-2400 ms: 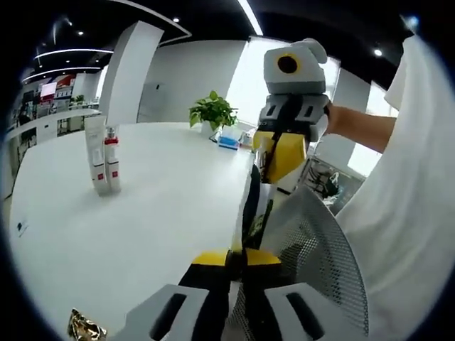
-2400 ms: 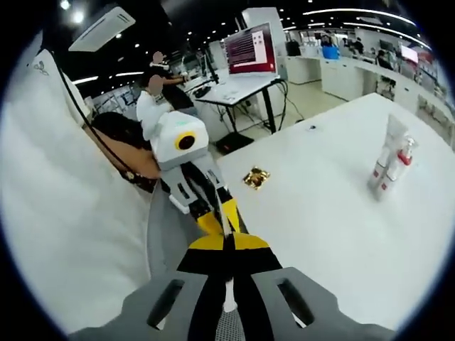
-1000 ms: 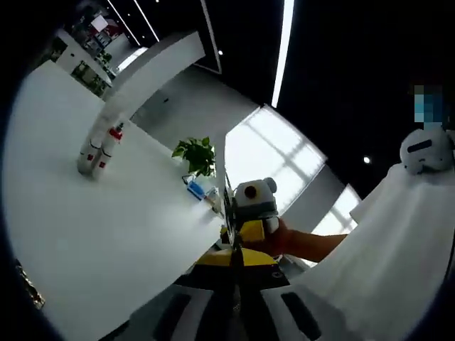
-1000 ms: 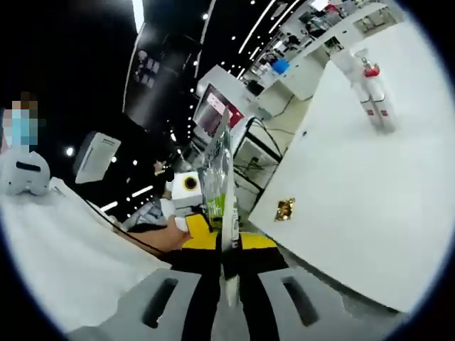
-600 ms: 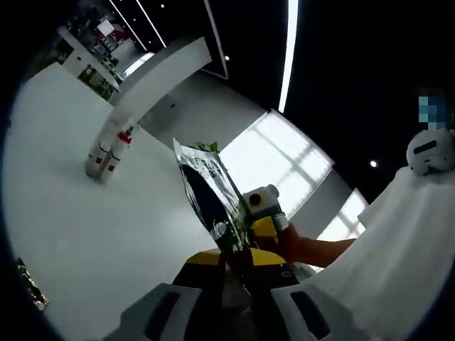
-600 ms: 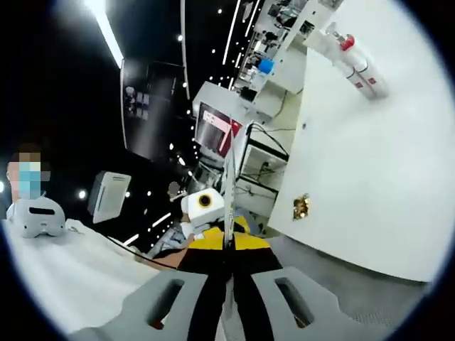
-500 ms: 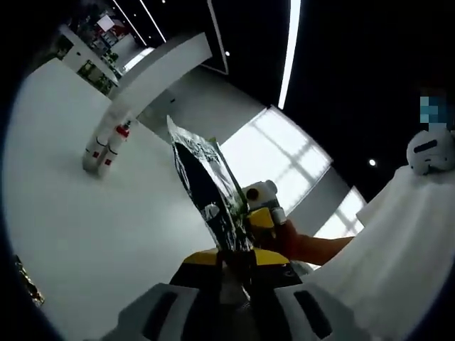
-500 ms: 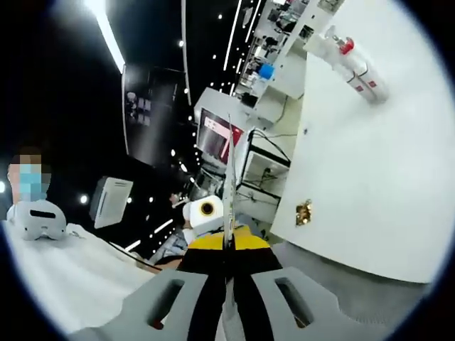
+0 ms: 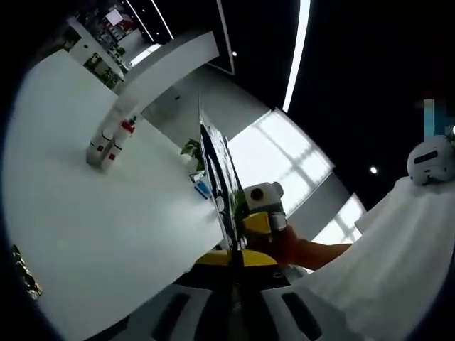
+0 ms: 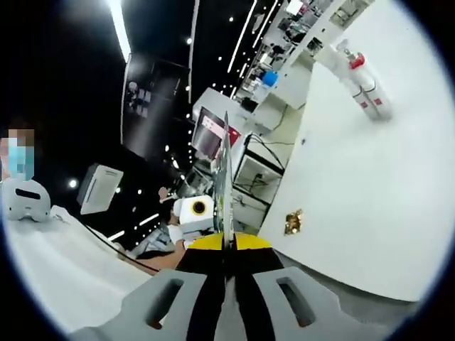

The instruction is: Arrange the skincare products in the storage area until every visible bottle or jar stands upright without overlapping.

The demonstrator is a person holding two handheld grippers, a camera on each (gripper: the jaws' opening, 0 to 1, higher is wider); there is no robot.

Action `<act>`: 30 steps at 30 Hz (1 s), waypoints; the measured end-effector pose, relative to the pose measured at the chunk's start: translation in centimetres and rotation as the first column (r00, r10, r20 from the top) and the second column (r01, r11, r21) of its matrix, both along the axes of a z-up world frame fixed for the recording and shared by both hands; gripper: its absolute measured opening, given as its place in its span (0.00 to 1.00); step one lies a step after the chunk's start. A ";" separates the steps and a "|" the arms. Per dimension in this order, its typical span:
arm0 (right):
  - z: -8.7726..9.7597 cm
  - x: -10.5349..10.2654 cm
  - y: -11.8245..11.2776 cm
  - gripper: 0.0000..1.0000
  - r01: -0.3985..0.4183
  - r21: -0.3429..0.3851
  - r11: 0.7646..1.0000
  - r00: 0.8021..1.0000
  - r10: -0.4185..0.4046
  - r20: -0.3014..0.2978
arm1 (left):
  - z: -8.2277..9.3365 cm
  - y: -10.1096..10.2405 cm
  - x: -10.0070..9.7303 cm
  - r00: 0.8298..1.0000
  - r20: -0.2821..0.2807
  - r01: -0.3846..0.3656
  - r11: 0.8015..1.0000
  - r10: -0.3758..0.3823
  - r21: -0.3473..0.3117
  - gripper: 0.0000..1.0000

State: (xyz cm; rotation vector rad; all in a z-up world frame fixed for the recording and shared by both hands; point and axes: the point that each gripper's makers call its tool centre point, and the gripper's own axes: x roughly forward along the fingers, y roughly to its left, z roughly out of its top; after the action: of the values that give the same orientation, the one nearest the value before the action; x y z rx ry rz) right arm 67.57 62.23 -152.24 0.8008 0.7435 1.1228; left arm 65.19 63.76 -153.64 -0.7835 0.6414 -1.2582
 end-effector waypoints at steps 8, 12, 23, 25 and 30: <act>-0.4 0.4 -0.6 0.12 0.027 -0.036 0.999 0.999 -0.026 0.042 | -0.1 0.0 0.0 1.000 -0.010 0.001 1.000 -0.001 0.006 0.01; 0.0 0.7 -1.2 0.17 0.054 -0.005 0.999 0.997 -0.054 0.055 | -0.3 0.1 0.2 1.000 -0.025 -0.007 1.000 0.007 0.004 0.01; -2.0 1.1 -2.2 0.36 0.131 -0.296 0.946 0.931 -0.015 0.364 | -0.5 0.2 0.4 0.999 -0.035 -0.018 1.000 0.018 0.015 0.01; -2.7 1.3 -2.3 0.42 0.142 -0.345 0.928 0.934 -0.010 0.357 | -0.6 0.2 0.4 0.999 -0.039 -0.015 1.000 0.016 0.019 0.01; -2.6 1.5 -2.3 0.63 0.186 -0.415 0.891 0.896 0.020 0.443 | -0.8 -0.1 0.5 0.998 -0.055 -0.018 0.999 0.019 0.033 0.01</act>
State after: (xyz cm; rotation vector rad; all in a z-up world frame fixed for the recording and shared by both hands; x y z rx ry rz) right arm 69.03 59.92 -154.87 0.1686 0.5449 0.9505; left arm 65.68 63.70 -154.48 -0.7978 0.6964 -1.2098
